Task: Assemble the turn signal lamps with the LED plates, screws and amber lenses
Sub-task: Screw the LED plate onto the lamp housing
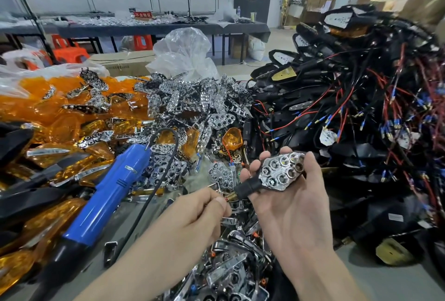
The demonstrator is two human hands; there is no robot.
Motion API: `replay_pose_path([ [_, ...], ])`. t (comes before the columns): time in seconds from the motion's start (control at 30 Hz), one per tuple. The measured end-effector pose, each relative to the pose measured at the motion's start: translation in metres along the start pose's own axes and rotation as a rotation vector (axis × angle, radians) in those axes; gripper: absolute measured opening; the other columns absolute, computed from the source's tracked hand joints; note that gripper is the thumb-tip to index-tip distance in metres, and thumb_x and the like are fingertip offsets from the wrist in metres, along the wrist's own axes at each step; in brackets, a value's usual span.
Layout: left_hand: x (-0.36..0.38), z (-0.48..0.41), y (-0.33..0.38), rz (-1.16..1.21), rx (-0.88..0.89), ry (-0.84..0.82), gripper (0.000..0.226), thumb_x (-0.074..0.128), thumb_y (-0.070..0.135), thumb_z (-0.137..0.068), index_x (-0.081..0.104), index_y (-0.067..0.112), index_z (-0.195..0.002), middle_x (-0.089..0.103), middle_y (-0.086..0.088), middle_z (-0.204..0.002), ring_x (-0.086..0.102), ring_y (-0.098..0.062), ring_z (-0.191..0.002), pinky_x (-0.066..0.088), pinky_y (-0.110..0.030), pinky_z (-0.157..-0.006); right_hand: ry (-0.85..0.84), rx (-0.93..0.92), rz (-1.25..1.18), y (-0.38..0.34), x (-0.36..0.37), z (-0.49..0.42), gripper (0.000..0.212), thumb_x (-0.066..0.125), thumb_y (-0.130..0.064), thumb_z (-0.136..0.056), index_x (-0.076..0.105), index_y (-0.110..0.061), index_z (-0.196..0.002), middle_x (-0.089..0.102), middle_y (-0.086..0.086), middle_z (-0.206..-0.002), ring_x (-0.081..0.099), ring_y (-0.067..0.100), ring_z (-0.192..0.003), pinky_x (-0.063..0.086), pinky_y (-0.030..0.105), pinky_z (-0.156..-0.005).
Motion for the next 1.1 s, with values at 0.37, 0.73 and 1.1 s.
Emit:
replay_pose_path([
  [0.37,-0.024,0.0,0.007,-0.12,0.102,0.246,0.019,0.046,0.046,-0.094,0.061,0.04,-0.084,0.049,0.01,-0.051,0.036,-0.002,-0.041,0.03,-0.017,-0.039,-0.147,0.175,0.346,-0.002,0.001,0.001,0.022,0.068,-0.009,-0.095,0.057,-0.012,-0.114,0.07,0.02,-0.127,0.071,0.041,-0.111,0.063,0.041,-0.075],
  [0.73,-0.029,0.008,0.022,-1.104,0.543,0.474,0.033,0.041,0.034,-0.102,0.065,0.019,-0.086,0.053,0.01,-0.063,0.043,-0.007,-0.041,0.03,-0.023,-0.032,-0.064,0.143,0.302,-0.002,0.002,0.002,0.006,0.063,-0.009,-0.092,0.06,-0.007,-0.098,0.072,0.023,-0.121,0.075,0.035,-0.097,0.064,0.031,-0.066],
  [1.1,-0.039,0.002,0.009,-0.297,0.269,0.269,0.025,0.049,0.059,-0.093,0.059,0.036,-0.09,0.06,0.007,-0.06,0.05,-0.012,-0.047,0.039,-0.027,-0.044,-0.18,0.167,0.255,-0.003,0.006,0.002,0.02,0.057,-0.007,-0.092,0.057,-0.018,-0.108,0.069,0.018,-0.128,0.072,0.039,-0.108,0.063,0.037,-0.077],
])
Point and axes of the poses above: each hand's wrist, its own z-axis away from the middle knuckle, its own x-axis out of the palm, y = z × x, the point moved 4 cm from there along -z, towards the middle knuckle
